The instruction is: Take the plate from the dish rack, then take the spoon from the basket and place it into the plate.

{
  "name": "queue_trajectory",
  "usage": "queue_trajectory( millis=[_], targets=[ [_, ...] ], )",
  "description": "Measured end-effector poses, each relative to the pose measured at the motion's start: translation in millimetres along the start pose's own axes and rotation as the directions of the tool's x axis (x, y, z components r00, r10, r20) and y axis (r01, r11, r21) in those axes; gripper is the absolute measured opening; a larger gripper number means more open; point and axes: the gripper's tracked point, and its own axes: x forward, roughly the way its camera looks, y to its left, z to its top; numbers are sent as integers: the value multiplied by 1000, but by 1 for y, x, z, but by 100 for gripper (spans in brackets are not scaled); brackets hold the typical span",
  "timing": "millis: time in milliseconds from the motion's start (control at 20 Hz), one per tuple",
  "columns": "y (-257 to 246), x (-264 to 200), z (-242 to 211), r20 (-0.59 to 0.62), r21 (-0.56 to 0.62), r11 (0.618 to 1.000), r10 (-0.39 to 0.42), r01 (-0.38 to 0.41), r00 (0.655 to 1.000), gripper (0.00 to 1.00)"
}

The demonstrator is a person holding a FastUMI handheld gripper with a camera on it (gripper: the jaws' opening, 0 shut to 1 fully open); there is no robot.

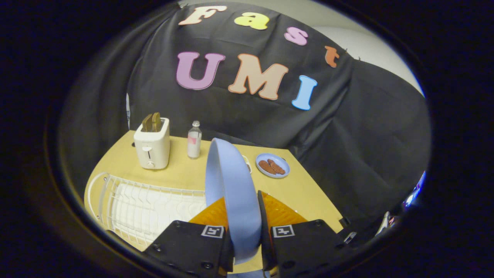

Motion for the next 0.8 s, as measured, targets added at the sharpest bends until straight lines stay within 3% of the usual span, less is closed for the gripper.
queue_trajectory(
  millis=[350, 800],
  targets=[
    [-114, -25, -69, -171, 153, 971, -158, 185, 972, 31],
    [-174, -8, -170, -363, 354, 885, -169, 304, 916, 31]
  ],
)
